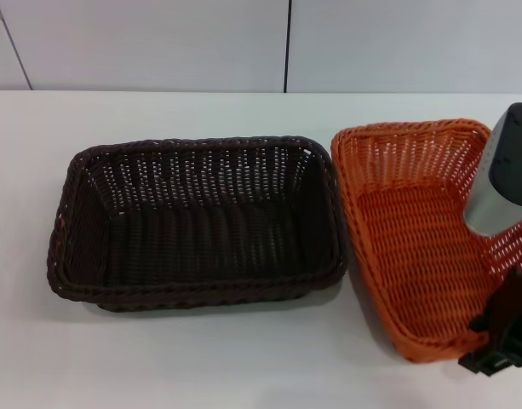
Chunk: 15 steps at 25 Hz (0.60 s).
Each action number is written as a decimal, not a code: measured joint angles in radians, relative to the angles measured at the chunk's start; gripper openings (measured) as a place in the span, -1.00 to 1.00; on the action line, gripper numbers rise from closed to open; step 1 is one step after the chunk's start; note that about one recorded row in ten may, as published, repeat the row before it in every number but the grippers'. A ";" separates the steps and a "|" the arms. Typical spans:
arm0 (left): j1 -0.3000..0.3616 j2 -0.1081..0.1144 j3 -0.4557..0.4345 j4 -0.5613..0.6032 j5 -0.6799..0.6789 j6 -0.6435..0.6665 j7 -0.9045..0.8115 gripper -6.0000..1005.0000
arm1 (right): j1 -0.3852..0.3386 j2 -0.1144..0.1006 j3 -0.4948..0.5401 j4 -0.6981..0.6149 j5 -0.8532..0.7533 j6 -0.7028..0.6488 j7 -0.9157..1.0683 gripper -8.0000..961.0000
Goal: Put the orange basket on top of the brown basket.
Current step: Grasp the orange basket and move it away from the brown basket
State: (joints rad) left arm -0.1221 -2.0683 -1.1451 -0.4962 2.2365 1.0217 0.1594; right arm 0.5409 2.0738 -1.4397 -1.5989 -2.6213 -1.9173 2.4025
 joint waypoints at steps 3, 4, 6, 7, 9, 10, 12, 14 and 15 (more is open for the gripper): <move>-0.009 0.001 -0.001 0.013 0.000 0.000 0.000 0.41 | 0.002 0.000 -0.004 -0.003 0.000 0.003 0.003 0.24; -0.012 0.001 -0.001 0.016 0.000 0.001 0.000 0.41 | 0.005 0.000 -0.010 -0.003 -0.002 0.004 0.008 0.19; -0.016 0.001 -0.002 0.022 0.000 0.002 0.000 0.41 | 0.008 0.000 -0.019 -0.004 -0.004 0.006 0.019 0.06; -0.019 0.001 -0.002 0.025 0.000 0.003 0.000 0.41 | 0.010 0.001 -0.024 -0.006 -0.008 0.008 0.025 -0.04; -0.025 0.001 -0.002 0.033 0.000 0.004 0.000 0.41 | 0.010 0.001 -0.028 -0.008 -0.010 0.008 0.030 -0.23; -0.031 0.001 -0.002 0.037 0.000 0.004 0.000 0.41 | 0.012 0.002 -0.038 -0.019 -0.013 0.010 0.044 -0.32; -0.033 0.002 -0.002 0.039 0.000 0.004 0.000 0.41 | 0.012 0.002 -0.048 -0.045 -0.013 0.011 0.064 -0.36; -0.037 0.002 -0.002 0.043 0.000 0.005 0.000 0.41 | 0.011 0.002 -0.051 -0.066 -0.013 0.011 0.071 -0.40; -0.040 0.002 -0.002 0.044 0.000 0.006 0.000 0.41 | 0.005 0.002 -0.053 -0.117 -0.014 0.009 0.089 -0.41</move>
State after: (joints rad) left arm -0.1623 -2.0662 -1.1475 -0.4526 2.2366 1.0277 0.1595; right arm 0.5457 2.0758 -1.4928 -1.7161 -2.6348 -1.9088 2.4910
